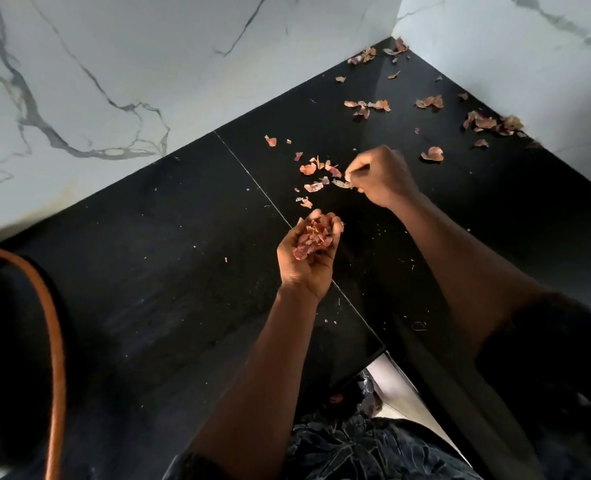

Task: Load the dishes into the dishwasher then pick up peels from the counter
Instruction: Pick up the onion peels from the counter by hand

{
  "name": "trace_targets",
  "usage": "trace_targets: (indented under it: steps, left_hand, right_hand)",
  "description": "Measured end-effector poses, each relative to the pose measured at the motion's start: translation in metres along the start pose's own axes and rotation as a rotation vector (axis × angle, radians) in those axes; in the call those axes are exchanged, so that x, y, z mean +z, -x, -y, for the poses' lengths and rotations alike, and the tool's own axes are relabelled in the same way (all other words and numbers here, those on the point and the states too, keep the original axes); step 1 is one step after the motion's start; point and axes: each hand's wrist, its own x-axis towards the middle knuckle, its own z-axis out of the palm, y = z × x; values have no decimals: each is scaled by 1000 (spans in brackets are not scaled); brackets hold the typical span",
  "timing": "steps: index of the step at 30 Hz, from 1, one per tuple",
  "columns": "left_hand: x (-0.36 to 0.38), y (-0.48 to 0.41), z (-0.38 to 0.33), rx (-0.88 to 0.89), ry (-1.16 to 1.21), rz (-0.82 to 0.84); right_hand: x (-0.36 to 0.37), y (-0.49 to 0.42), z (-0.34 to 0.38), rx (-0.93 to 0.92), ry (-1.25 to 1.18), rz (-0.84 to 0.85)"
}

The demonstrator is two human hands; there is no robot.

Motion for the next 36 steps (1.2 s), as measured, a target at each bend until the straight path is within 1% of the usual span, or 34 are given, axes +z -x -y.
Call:
trace_targets:
  steps: [2,5,7,10,14,16,19,21,23,25,27,29,31,33,36]
  left_hand:
    - [-5,1,-7,11,1,5]
    - [-11,4,-14,22,9,19]
    - [-17,8,-18,30,17,21]
    - [-23,12,-22,42,12,4]
    - [-26,13,-23,44,14,-8]
    - [-25,12,-23,47,5,0]
    - [-22,12,-21,52,-3,14]
    - [-23,11,-20,48,-11,15]
    - [-25,11,-18,37,-18,12]
    - [-26,12,-15,21,-23,1]
    - [-25,12,-11,-2,-28,-18]
    - [-22,12,-5,-20,-41,-41]
    - [-19,11,2,-24,-91,-68]
    - [-17,10,9,-27,-170,-85]
    - [-17,10,13,-45,-275,-72]
  right_hand:
    - [15,-12,-9,5,142,39]
    - [36,-6,-11,-97,347,140]
    - [46,6,-12,-161,417,121]
    - [50,22,-11,-155,407,90]
    - [46,46,-5,-165,380,180]
    - [48,62,-1,-186,407,188]
    - [58,86,3,-208,411,122]
    - [62,95,3,-190,404,101]
    - [59,99,-3,-97,356,52]
    - [48,101,-9,23,242,-35]
    - [34,103,-6,54,127,-109]
    - [23,109,13,-40,40,-149]
    - [18,120,40,-160,-1,-140]
    - [21,131,61,-222,32,-112]
    - [29,139,73,-246,131,-93]
